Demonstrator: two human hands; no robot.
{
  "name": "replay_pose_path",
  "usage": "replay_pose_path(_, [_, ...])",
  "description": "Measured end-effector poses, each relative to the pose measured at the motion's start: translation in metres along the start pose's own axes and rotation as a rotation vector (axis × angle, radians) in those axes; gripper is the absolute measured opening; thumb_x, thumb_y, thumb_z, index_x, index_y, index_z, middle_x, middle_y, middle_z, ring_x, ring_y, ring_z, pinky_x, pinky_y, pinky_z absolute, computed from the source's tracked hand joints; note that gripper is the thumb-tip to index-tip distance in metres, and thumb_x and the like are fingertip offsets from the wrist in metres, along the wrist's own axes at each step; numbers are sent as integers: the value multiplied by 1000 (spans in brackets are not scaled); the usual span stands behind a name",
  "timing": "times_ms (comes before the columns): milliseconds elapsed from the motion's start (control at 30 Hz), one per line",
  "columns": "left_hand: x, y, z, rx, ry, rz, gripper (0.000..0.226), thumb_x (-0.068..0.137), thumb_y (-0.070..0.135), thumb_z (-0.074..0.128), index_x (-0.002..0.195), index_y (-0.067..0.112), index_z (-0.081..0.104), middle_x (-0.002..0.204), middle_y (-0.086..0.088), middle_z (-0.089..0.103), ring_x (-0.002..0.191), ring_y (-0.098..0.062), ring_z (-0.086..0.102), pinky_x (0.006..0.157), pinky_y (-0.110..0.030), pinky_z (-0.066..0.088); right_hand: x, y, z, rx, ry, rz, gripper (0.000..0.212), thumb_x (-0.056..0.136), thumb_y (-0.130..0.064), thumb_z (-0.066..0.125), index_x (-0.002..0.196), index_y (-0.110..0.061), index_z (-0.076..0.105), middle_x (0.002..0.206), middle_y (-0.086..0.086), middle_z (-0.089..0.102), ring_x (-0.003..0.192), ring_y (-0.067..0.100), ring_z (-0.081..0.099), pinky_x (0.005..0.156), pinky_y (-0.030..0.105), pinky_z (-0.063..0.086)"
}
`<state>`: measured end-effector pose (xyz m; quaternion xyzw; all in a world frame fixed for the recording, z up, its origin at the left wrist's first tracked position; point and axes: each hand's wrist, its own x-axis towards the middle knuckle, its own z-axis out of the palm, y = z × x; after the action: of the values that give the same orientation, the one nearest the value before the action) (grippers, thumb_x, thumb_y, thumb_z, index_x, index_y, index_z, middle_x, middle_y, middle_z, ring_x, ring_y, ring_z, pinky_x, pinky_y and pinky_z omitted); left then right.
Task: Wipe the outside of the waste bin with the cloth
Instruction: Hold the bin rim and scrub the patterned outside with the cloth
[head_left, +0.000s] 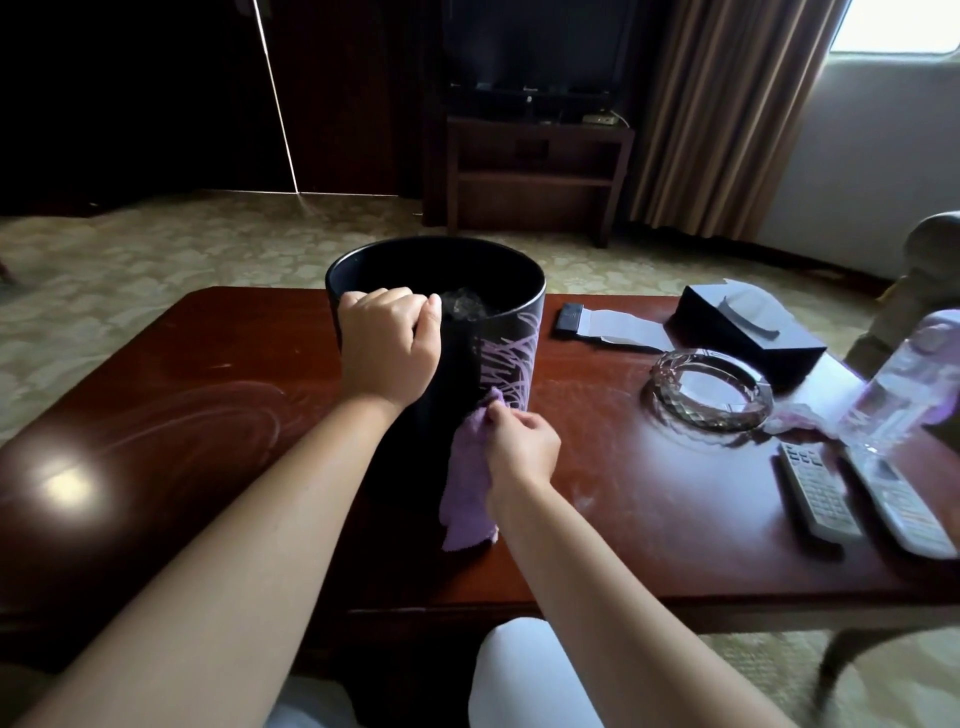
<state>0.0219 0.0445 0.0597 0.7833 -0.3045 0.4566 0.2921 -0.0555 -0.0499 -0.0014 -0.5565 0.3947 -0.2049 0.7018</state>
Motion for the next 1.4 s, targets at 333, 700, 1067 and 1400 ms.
replay_pose_path(333, [2,-4,-2,-53,-6,-7,40,87,23,41,51,22,23,48,10,24,42,-18,30,57,-30,24,-9,19,-2,-48,-9,70,24,82,-25,69,59,-20,63,68,0,65,78,19,63,83,31,51])
replay_pose_path(700, [2,-3,-2,-56,-27,-31,40,87,24,41,51,24,22,47,11,25,42,-18,32,58,-29,22,-21,-9,3,54,-20,-81,14,82,-25,70,71,-18,67,74,-2,68,71,10,62,81,30,53])
replay_pose_path(1067, [-1,-7,-5,-154,-41,-119,50,90,30,36,51,1,49,48,-9,52,47,-27,49,57,-34,31,-28,-9,2,20,11,-123,15,85,-28,68,84,-13,68,68,-9,61,74,9,61,74,20,46])
replay_pose_path(1400, [1,-4,-5,-200,1,-168,41,91,22,42,55,6,54,44,6,40,47,-18,45,54,-29,26,-35,-54,13,107,20,-287,20,79,-35,73,70,-26,57,75,-10,64,78,9,65,79,25,53])
